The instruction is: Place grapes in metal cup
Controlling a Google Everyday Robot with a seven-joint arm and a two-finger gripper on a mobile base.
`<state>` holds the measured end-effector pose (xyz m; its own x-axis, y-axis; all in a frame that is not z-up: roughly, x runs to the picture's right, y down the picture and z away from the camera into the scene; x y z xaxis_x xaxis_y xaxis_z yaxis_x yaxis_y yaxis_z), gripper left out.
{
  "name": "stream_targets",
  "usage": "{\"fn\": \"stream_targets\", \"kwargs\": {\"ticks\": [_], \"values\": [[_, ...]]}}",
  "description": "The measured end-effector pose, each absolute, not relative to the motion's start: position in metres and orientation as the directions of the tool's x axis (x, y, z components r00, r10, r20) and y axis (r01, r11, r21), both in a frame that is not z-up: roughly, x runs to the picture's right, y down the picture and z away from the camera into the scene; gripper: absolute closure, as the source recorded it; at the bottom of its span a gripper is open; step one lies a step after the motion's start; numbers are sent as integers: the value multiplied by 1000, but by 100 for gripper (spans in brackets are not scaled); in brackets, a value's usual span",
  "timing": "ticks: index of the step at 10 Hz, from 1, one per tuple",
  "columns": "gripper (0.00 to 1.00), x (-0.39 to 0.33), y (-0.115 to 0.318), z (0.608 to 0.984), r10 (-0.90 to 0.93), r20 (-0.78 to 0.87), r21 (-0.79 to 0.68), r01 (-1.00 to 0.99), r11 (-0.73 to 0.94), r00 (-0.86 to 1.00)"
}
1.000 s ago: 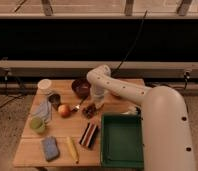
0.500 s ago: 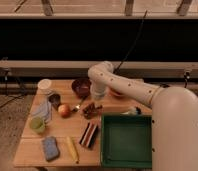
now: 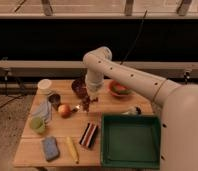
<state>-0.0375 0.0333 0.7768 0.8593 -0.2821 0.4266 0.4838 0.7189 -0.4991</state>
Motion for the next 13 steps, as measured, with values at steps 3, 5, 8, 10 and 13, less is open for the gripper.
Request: {"fn": "stream_targets", "kwargs": {"ticks": [3,5,8,10,13], "values": [[100,-79,2,752,-307,449,-457,511,728,839],[100,-108,-4,753,-317,461,-446,525,725,829],[100,-151,-1,756,-338,483,-431,555,711,808],[100,-175,5,755,-355,499,-419,579,699,790],[100,-209,14,752,-381,517,-401,610,683,767]]}}
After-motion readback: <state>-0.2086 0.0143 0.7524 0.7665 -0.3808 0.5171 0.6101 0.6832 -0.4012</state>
